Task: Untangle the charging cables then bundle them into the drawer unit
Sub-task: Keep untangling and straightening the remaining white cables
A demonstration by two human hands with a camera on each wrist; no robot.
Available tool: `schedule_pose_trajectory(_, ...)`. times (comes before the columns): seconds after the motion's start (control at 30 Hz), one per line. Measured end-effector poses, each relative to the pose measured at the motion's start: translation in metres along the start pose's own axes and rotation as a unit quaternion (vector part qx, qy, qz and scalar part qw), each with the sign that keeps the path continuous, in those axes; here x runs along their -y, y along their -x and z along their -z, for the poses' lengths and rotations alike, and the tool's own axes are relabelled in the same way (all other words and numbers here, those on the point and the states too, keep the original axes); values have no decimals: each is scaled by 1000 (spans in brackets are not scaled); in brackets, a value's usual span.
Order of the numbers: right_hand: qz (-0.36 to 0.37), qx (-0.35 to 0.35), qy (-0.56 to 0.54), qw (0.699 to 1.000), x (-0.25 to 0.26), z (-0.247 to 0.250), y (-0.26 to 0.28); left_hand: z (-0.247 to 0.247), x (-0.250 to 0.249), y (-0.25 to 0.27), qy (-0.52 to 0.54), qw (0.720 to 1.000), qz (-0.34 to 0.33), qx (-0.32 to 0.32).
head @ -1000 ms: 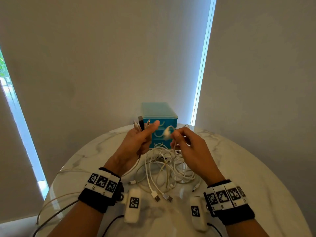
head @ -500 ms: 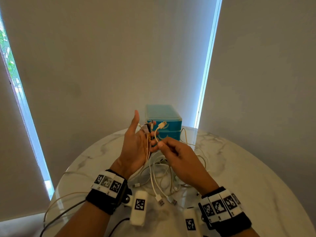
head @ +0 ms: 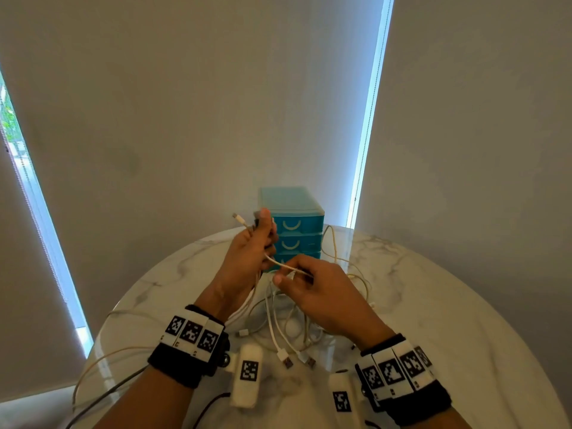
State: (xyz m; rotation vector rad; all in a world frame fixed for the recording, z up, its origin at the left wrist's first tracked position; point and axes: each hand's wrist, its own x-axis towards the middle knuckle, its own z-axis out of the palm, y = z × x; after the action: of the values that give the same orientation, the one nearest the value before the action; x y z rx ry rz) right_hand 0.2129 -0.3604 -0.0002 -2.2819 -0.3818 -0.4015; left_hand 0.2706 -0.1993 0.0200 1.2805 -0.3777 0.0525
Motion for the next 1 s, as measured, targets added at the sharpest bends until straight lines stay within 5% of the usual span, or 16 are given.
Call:
schedule_pose_trajectory(0.1,-14,-51,4,999,-10,13,-2,12,-5,-10,152,986,-36,-55)
schedule_pose_trajectory(0.2,-18,-207,11,978,-28,35,-9,23,-12,-16,322,941,-51,-86)
schedule_pose_trajectory(0.33,-53,-333,106,936,-42,44,-10,35,-12,-19,406,908,-45,-88)
schedule_pose_trajectory(0.43,-108,-380,38,918,-43,54,-5,51,-10,-22,466,882,-38,-61)
schedule_pose_trajectory(0.6,-90,-336,-158,924,-37,55,0,48,-15,-17,236,970,-16,-54)
schedule_pose_trajectory(0.7,-45,-295,-244,923,-24,47,0,33,-15,-6,56,998,-10,-30)
schedule_pose_trajectory(0.83,-1,-247,-358,901,-6,40,-1,16,-17,5,-168,986,-9,8)
schedule_pose_trajectory(1.0,20,-251,-312,916,-4,30,-3,2,-17,10,-263,961,4,90)
